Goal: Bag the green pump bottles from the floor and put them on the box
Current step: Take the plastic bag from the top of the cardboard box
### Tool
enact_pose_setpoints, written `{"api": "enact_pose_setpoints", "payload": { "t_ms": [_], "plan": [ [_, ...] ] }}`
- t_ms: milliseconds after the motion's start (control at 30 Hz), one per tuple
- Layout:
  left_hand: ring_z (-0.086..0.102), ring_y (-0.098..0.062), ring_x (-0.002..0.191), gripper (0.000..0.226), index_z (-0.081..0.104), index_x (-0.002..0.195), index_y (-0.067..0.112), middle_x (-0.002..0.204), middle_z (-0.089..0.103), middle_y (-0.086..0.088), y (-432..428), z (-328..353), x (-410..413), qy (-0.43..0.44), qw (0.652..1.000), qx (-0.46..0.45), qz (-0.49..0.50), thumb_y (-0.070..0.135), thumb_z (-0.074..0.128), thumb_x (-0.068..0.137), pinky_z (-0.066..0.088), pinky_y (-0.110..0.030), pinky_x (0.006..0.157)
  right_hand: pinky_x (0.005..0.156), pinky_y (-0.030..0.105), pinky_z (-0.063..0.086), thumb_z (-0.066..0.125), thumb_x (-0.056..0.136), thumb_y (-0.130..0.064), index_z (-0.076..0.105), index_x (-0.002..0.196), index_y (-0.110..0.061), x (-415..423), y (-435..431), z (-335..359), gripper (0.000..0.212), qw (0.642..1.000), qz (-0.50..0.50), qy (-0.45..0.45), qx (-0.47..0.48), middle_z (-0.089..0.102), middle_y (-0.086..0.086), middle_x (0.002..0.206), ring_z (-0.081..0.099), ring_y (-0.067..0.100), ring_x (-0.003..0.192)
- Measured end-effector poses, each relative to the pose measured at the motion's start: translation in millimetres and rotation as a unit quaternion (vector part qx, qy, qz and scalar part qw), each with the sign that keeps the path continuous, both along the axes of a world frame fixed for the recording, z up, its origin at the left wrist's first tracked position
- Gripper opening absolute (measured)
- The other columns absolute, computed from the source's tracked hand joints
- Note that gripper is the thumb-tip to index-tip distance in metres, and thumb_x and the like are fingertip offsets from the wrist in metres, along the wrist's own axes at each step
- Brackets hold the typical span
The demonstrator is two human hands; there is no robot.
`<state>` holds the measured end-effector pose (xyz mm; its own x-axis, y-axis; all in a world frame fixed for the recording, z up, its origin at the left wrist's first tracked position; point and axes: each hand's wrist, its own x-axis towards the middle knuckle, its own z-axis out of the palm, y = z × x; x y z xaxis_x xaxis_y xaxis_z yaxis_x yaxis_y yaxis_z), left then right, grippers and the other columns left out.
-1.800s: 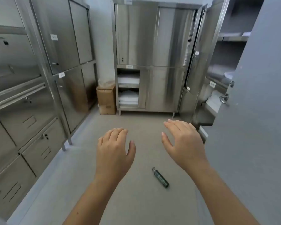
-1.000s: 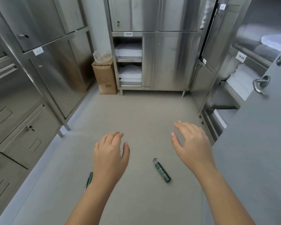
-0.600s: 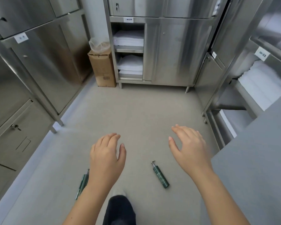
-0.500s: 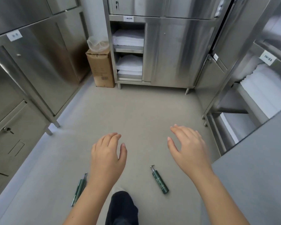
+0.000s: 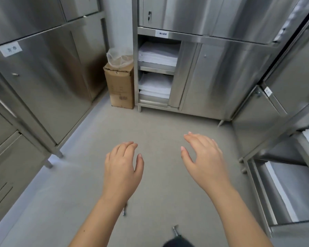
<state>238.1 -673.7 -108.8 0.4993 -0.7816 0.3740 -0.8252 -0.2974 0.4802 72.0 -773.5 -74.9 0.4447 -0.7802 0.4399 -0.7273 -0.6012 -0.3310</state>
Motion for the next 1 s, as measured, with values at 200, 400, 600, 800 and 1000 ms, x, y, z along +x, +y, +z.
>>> {"api": "enact_pose_setpoints", "payload": {
  "t_ms": [200, 400, 600, 800, 1000],
  "plan": [
    [0.059, -0.027, 0.104, 0.045, 0.063, 0.106, 0.009, 0.109, 0.066, -0.005, -87, -1, 42, 0.009, 1.0, 0.012, -0.007, 0.035, 0.034, 0.083, 0.037, -0.035, 0.087, 0.095, 0.047, 0.043, 0.039, 0.081, -0.036, 0.065, 0.104, -0.012, 44, -88, -12, 0.043, 1.0, 0.008, -0.016, 0.009, 0.068, 0.005, 0.11, 0.063, 0.025, 0.102],
    [0.056, -0.024, 0.109, 0.049, 0.061, 0.11, 0.01, 0.113, 0.064, -0.004, -210, -1, 92, 0.021, 1.0, -0.008, 0.016, 0.037, 0.032, 0.083, 0.034, -0.033, 0.089, 0.092, 0.047, 0.044, 0.04, 0.08, -0.034, 0.066, 0.103, -0.01, 106, -218, -26, 0.042, 0.999, 0.039, -0.036, 0.007, 0.069, 0.006, 0.109, 0.064, 0.026, 0.1],
    [0.057, -0.023, 0.108, 0.046, 0.062, 0.109, 0.01, 0.112, 0.065, -0.003, -335, 18, 134, -0.002, 0.999, -0.003, 0.033, 0.036, 0.033, 0.084, 0.036, -0.031, 0.091, 0.095, 0.048, 0.042, 0.039, 0.08, -0.036, 0.066, 0.105, -0.013, 162, -349, -9, 0.044, 0.997, 0.079, -0.024, 0.006, 0.068, 0.004, 0.11, 0.063, 0.024, 0.102],
    [0.054, -0.018, 0.106, 0.043, 0.062, 0.108, 0.011, 0.11, 0.065, -0.002, -414, 24, 189, -0.011, 0.997, -0.005, 0.074, 0.034, 0.035, 0.084, 0.033, -0.025, 0.09, 0.095, 0.048, 0.044, 0.039, 0.081, -0.037, 0.066, 0.106, -0.014, 233, -444, -4, 0.043, 0.991, 0.128, -0.033, 0.023, 0.068, 0.002, 0.111, 0.062, 0.023, 0.105],
    [0.062, -0.025, 0.102, 0.044, 0.064, 0.106, 0.009, 0.107, 0.067, -0.005, -458, 4, 271, 0.008, 0.991, 0.028, 0.131, 0.033, 0.035, 0.083, 0.039, -0.035, 0.089, 0.093, 0.049, 0.047, 0.038, 0.081, -0.038, 0.065, 0.107, -0.015, 322, -505, -24, 0.044, 0.983, 0.176, 0.004, 0.046, 0.067, 0.002, 0.112, 0.061, 0.022, 0.106]
  ]
}}
